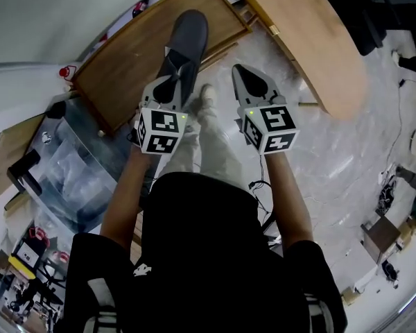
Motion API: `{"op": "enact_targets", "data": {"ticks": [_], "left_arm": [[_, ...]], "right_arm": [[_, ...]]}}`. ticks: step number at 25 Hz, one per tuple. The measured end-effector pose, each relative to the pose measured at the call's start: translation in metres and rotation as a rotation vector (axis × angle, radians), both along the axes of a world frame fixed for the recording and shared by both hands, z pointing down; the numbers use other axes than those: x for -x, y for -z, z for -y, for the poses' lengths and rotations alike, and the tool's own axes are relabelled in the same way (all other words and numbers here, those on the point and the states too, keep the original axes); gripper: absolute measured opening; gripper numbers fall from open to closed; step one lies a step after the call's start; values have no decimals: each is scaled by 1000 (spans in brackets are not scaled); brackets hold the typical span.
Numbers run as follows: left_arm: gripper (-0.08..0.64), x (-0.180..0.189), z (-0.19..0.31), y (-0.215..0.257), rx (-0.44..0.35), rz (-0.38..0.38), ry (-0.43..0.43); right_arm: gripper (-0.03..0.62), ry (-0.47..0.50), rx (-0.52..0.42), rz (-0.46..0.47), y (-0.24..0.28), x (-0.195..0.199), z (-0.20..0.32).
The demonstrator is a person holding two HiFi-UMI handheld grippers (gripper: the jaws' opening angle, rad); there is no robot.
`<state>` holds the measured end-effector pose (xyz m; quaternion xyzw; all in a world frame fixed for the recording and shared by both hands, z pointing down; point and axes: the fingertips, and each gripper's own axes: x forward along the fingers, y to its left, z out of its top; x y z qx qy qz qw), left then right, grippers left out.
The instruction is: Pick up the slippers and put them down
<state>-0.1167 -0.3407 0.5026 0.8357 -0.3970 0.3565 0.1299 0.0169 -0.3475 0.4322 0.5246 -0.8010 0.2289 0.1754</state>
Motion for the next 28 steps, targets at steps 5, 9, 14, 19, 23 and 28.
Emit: {"op": "enact_targets", "data": {"ticks": [5,9,14,19,23,28], "left_arm": [[17,-14,-14,14,-24,-14,-53],[17,-26,-26,25,-44,-24,-95],[17,-35,-41,37,-63,-40,-147],[17,-43,-52,44,-75,-68,-200],[17,-54,-62,49,-86,-78,-248],[17,-73,-74,53,-85,-108,-316]], "right_arm": [[-14,-54,-15,-18,8,-16,-26],[-14,-96,-25,-31,13,-27,-48],[-14,-149,-24,-51,15,-40,-77],[-14,-215,-27,-73,15,-52,-102],[-14,-256,-25,-94,17,-62,-121],[-14,-344,-14,-104,17,-80,-144]]}}
